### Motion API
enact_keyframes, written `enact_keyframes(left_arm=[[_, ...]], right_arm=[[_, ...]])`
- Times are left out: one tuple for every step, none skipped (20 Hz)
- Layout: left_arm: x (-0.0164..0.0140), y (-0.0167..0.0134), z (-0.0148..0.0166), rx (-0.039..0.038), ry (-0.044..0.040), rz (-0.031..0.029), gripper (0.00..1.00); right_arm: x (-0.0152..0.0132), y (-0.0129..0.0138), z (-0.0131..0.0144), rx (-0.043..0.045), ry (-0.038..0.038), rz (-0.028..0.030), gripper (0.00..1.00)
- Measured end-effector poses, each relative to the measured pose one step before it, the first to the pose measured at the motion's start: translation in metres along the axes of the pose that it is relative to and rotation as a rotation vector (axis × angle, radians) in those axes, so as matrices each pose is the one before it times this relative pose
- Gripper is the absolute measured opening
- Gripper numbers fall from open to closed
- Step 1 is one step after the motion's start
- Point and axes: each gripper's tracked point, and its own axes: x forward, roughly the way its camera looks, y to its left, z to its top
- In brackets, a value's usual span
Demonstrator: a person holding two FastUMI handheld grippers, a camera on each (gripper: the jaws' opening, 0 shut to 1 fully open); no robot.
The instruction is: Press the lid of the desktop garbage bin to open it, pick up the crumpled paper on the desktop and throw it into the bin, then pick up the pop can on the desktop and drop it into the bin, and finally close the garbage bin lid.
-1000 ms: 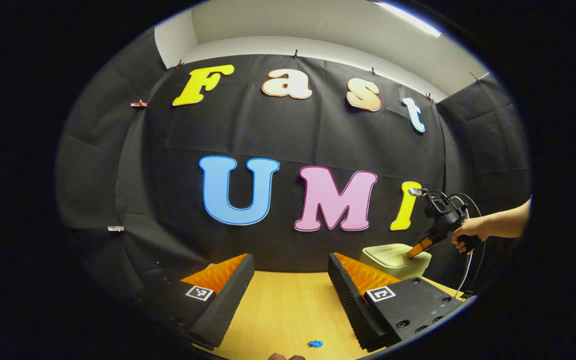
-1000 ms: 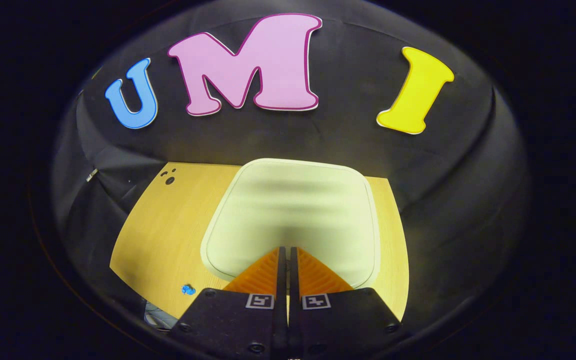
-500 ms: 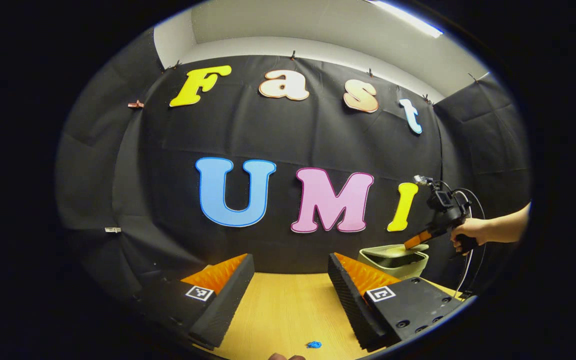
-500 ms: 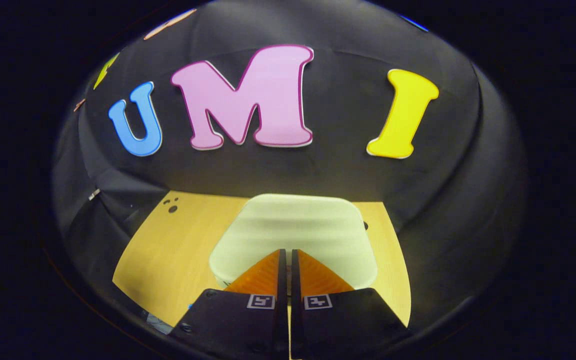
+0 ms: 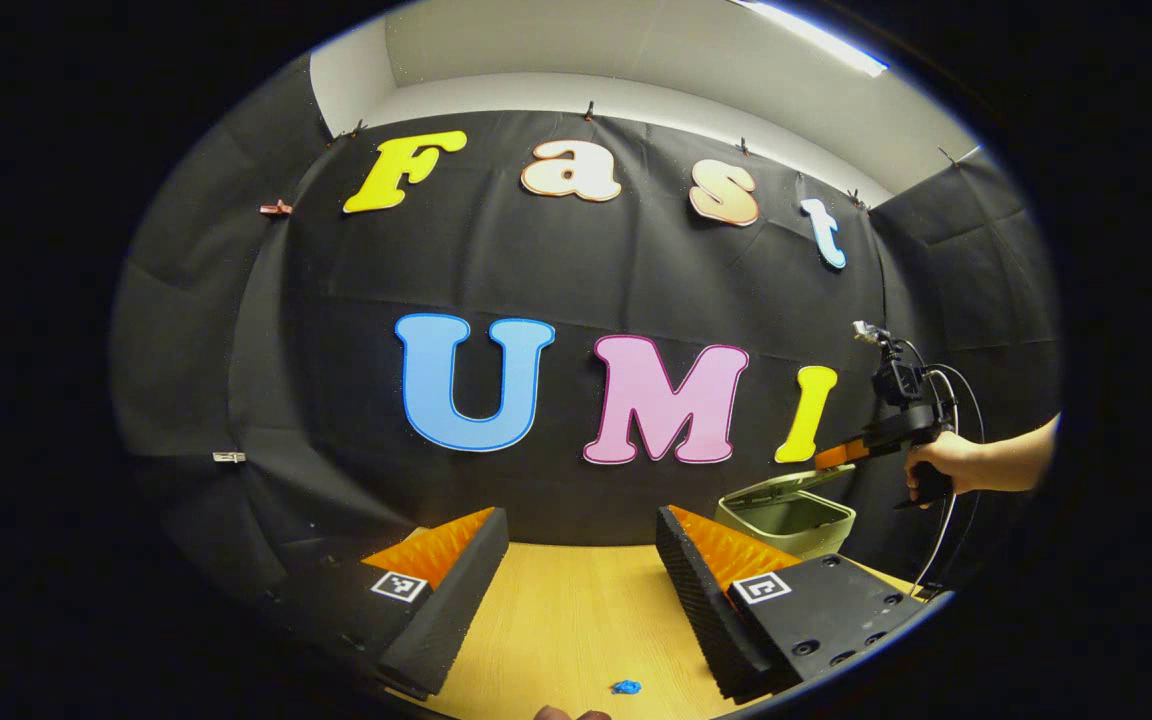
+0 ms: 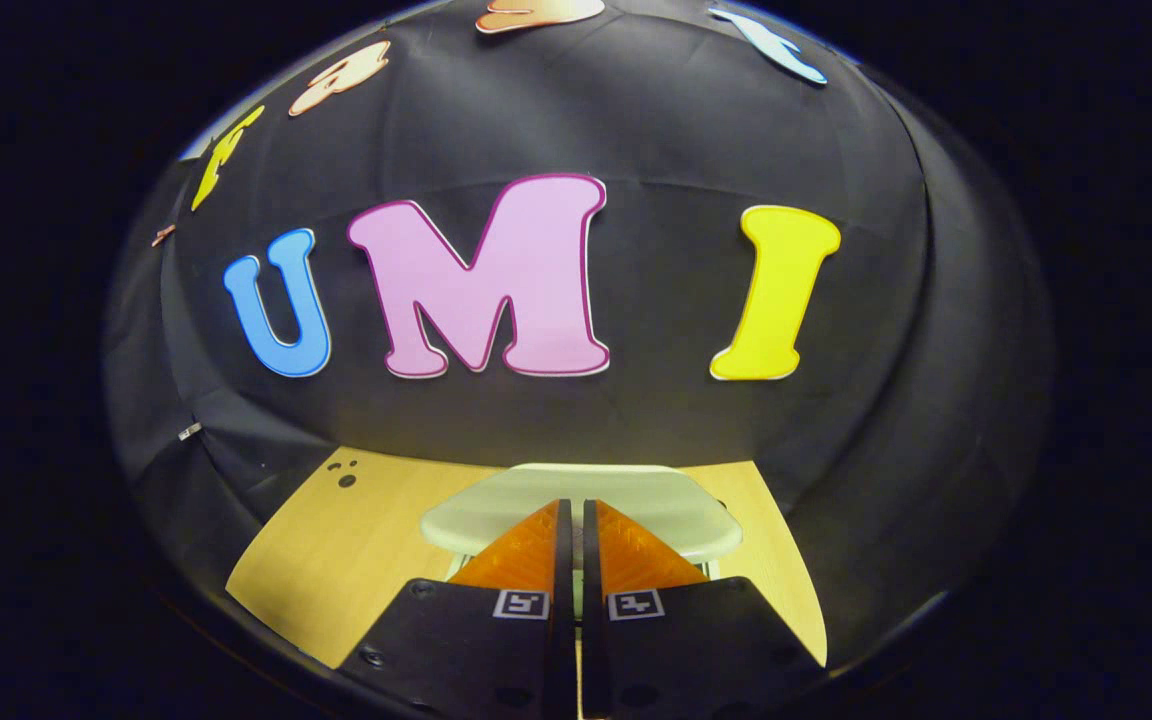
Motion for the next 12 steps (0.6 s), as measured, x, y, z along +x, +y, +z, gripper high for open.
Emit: enact_keyframes(left_arm=[[-0.00012,0.00106,0.00004,-0.00283,0.00206,0.00141,0.95],[-0.00073,-0.00002,-0.00110,-0.00344,0.00161,0.00181,0.95],[-0.00062,0.00096,0.00038,-0.00346,0.00204,0.00149,0.95],[-0.00026,0.00003,-0.00194,-0.00248,0.00252,0.00156,0.95],[-0.00029,0.00108,-0.00007,-0.00141,0.00359,0.00177,0.95],[-0.00145,0.00001,-0.00103,-0.00059,0.00114,0.00257,0.95],[-0.00087,0.00225,0.00126,0.00002,-0.00140,0.00307,0.95],[-0.00067,0.00029,-0.00103,0.00012,-0.00059,0.00266,0.95],[-0.00049,0.00162,0.00094,0.00022,0.00092,0.00244,0.95],[0.00025,-0.00021,-0.00193,0.00043,0.00237,0.00084,0.95],[-0.00107,0.00130,-0.00022,0.00068,0.00251,0.00106,0.95],[-0.00069,0.00039,-0.00179,0.00018,0.00168,0.00009,0.95]], right_arm=[[-0.00295,0.00127,0.00385,-0.00353,-0.02044,0.00510,0.06],[-0.00122,0.00131,0.00580,-0.00247,-0.02219,0.00366,0.06],[-0.00467,0.00169,0.00494,-0.00266,-0.02151,0.00393,0.06],[-0.00109,0.00050,0.00473,-0.00325,-0.01908,0.00008,0.06],[-0.00178,-0.00055,0.00395,-0.00404,-0.02298,-0.00157,0.06],[-0.00333,0.00177,0.00520,-0.00615,-0.01900,0.00117,0.10],[-0.00410,0.00088,0.00360,-0.00835,-0.01805,-0.00177,0.12],[-0.00180,-0.00060,0.00330,-0.01218,-0.01881,-0.00546,0.13],[-0.00454,0.00070,0.00499,-0.01305,-0.01930,-0.00231,0.13],[-0.00243,0.00053,0.00285,-0.01350,-0.01417,-0.00228,0.16],[-0.00494,0.00234,0.00174,-0.01288,-0.01275,0.00096,0.17],[-0.00557,0.00286,0.00196,-0.01395,-0.00949,0.00464,0.18]])
